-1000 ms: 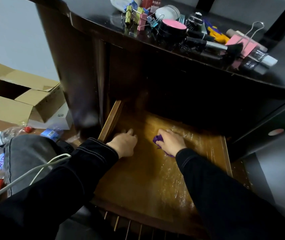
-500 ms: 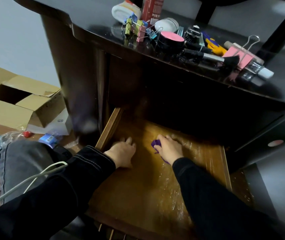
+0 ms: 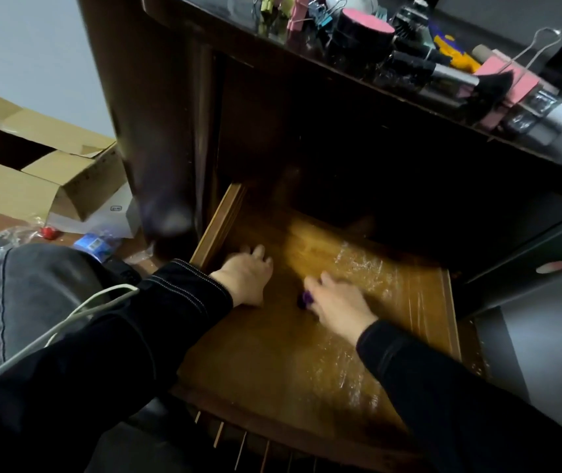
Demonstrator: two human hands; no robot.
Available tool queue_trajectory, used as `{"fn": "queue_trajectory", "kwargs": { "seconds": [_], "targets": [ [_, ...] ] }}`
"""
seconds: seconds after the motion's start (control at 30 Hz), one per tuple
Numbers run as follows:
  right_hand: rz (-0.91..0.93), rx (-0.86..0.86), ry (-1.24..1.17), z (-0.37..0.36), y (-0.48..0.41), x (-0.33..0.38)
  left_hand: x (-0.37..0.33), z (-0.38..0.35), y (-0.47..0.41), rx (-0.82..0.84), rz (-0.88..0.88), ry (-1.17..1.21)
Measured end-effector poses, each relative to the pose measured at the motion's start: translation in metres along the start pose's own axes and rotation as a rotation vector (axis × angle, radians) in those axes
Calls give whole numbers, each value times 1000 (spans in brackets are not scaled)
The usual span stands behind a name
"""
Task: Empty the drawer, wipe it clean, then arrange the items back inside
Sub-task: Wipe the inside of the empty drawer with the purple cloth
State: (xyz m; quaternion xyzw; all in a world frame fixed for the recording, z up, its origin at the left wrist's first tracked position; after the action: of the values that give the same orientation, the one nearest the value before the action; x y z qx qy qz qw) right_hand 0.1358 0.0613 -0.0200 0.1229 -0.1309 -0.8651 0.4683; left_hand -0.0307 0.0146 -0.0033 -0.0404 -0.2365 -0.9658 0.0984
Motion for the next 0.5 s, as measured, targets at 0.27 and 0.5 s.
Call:
{"fn": "queue_trajectory", "kwargs": {
  "seconds": [0.27, 0.5],
  "targets": [
    [223, 37, -10, -5, 24, 34, -1, 0, 0, -14, -1, -4],
    [132, -17, -144, 2, 14, 18, -1, 0, 0, -12, 7, -12]
  ]
}}
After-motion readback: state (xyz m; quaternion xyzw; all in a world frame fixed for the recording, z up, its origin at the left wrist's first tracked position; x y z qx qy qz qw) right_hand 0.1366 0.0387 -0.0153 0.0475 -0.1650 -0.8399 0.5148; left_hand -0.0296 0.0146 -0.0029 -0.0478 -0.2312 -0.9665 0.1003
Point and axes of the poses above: each hand's wrist, its own y-axis away from the middle knuckle, its own z-axis out of the back of the hand, x = y × z, the point moved 4 cm from there along -y, towards the middle knuckle, and after that the axes turned 12 degrees about z, right-handed, at the moved point
